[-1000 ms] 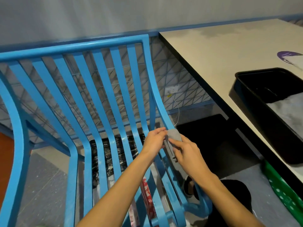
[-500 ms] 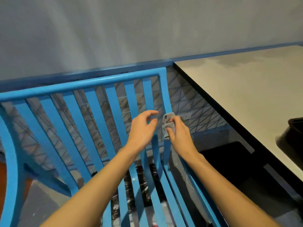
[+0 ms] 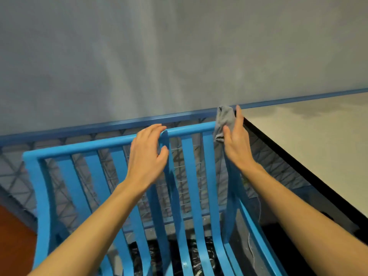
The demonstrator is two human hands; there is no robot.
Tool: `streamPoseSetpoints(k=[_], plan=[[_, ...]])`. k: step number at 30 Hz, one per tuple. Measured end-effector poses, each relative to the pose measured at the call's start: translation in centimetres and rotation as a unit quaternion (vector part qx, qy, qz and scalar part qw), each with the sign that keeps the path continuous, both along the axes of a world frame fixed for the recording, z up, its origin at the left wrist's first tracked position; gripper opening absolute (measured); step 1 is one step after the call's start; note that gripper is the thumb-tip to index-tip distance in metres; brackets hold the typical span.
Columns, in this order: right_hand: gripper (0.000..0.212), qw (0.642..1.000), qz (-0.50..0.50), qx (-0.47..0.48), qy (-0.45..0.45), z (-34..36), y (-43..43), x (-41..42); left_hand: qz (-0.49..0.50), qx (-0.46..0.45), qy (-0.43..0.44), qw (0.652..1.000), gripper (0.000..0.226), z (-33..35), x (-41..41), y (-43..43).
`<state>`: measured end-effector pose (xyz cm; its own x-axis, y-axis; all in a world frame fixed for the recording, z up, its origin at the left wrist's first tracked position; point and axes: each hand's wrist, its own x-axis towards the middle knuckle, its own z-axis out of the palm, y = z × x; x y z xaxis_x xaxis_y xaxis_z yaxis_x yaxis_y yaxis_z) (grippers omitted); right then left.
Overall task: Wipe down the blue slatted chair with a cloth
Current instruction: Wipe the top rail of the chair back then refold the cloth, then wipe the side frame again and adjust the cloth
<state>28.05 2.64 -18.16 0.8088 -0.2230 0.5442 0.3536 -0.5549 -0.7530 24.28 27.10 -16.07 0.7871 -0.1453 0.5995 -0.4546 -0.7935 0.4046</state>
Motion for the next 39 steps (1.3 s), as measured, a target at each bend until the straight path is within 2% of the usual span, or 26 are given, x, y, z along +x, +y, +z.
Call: streamPoseSetpoints(k=[2, 4, 6, 11, 16, 19, 21, 26, 33, 37, 39], plan=[[0.043, 0.998, 0.012, -0.059, -0.027, 0.6, 0.0, 1.4, 0.009, 0.024, 0.015, 1.000, 0.054, 0.0, 0.0, 1.0], [0.028, 0.983, 0.002, -0.168, -0.073, 0.8, -0.1, 2.8, -0.005, 0.033, 0.031, 0.999, 0.051, 0.2, -0.3, 1.4], [0.027, 0.966, -0.025, -0.249, -0.066, 1.1, 0.5, 3.3, -0.014, 0.025, 0.036, 0.999, 0.051, 0.5, -0.4, 2.0], [0.024, 0.944, -0.098, -0.313, -0.028, 1.9, 2.7, 2.8, 0.025, 0.004, 0.034, 0.999, 0.051, 1.6, -0.8, 5.3], [0.028, 0.933, -0.135, -0.331, -0.044, 1.6, 4.2, 2.2, 0.094, 0.010, 0.023, 0.995, 0.045, 1.7, -1.8, 10.9], [0.031, 0.924, -0.084, -0.362, -0.092, 1.6, 7.4, 1.8, 0.174, 0.001, 0.017, 0.985, 0.053, 1.2, -2.2, 14.8], [0.032, 0.922, -0.049, -0.369, -0.109, 1.8, 11.3, 1.5, 0.204, -0.040, 0.034, 0.978, 0.052, 0.6, -2.7, 16.7], [0.036, 0.918, -0.022, -0.377, -0.120, 1.7, 20.8, 0.8, 0.183, -0.091, 0.047, 0.978, 0.053, -0.5, -4.7, 19.4], [0.030, 0.903, 0.016, -0.398, -0.159, 1.0, 29.0, 0.0, 0.164, -0.149, 0.048, 0.974, 0.054, -0.8, -5.9, 21.9], [0.028, 0.892, 0.045, -0.413, -0.180, 0.9, 33.0, -0.7, 0.163, -0.227, 0.079, 0.957, 0.050, -1.7, -7.0, 23.2], [0.036, 0.886, 0.080, -0.421, -0.179, 1.1, 35.2, -1.0, 0.145, -0.288, 0.109, 0.940, 0.048, -2.3, -7.8, 24.0]])
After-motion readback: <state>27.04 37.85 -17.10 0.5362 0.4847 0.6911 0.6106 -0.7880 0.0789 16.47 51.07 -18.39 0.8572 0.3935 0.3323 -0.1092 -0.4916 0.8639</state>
